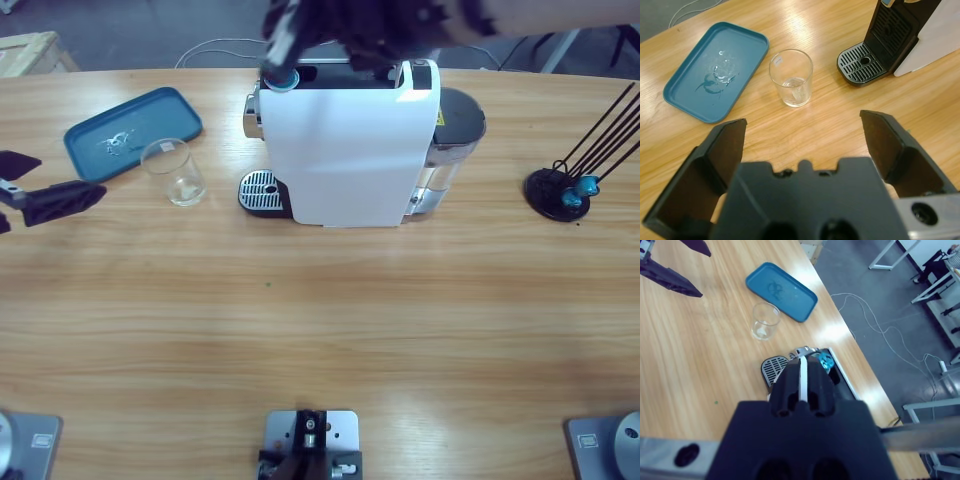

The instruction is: Pour coffee

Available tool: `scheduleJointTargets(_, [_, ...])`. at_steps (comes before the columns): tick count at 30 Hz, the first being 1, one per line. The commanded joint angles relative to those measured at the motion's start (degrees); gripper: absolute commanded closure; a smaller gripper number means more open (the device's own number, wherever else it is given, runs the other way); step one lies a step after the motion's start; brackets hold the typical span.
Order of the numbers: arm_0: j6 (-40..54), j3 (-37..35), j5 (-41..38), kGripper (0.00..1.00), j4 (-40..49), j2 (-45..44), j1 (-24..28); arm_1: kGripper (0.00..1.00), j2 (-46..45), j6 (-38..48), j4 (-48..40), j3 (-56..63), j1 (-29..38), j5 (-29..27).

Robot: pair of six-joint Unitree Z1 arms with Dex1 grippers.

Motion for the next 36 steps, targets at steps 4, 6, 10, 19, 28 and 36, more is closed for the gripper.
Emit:
scheduleJointTargets(4, [0.0, 1.8, -0.5, 0.027, -0.7, 1.9, -0.3, 1.0, 11.1, -2.6, 7.4, -9.3, 2.1, -4.4])
scheduleJointTargets(6, [0.1, 1.8, -0.5, 0.027, -0.7, 1.9, -0.3, 1.0, 12.4, -2.7, 8.7, -11.3, 2.1, -5.5])
scheduleJointTargets(10, [0.1, 1.7, -0.5, 0.027, -0.7, 1.9, -0.3, 1.0, 14.5, -2.6, 9.7, -12.8, 2.1, -7.9])
scheduleJointTargets(19, [0.1, 1.7, -0.5, 0.027, -0.8, 2.1, -0.3, 1.0, 17.4, -2.4, 12.5, -16.5, 2.1, -9.5])
scheduleJointTargets(28, [0.1, 1.6, -0.5, 0.027, -0.7, 2.1, -0.3, 1.0, 18.7, -2.3, 13.5, -18.4, 2.1, -10.4])
scheduleJointTargets(36, [0.1, 1.6, -0.5, 0.027, -0.7, 2.0, -0.3, 1.0, 19.6, -1.5, 14.6, -18.9, 2.1, -11.5])
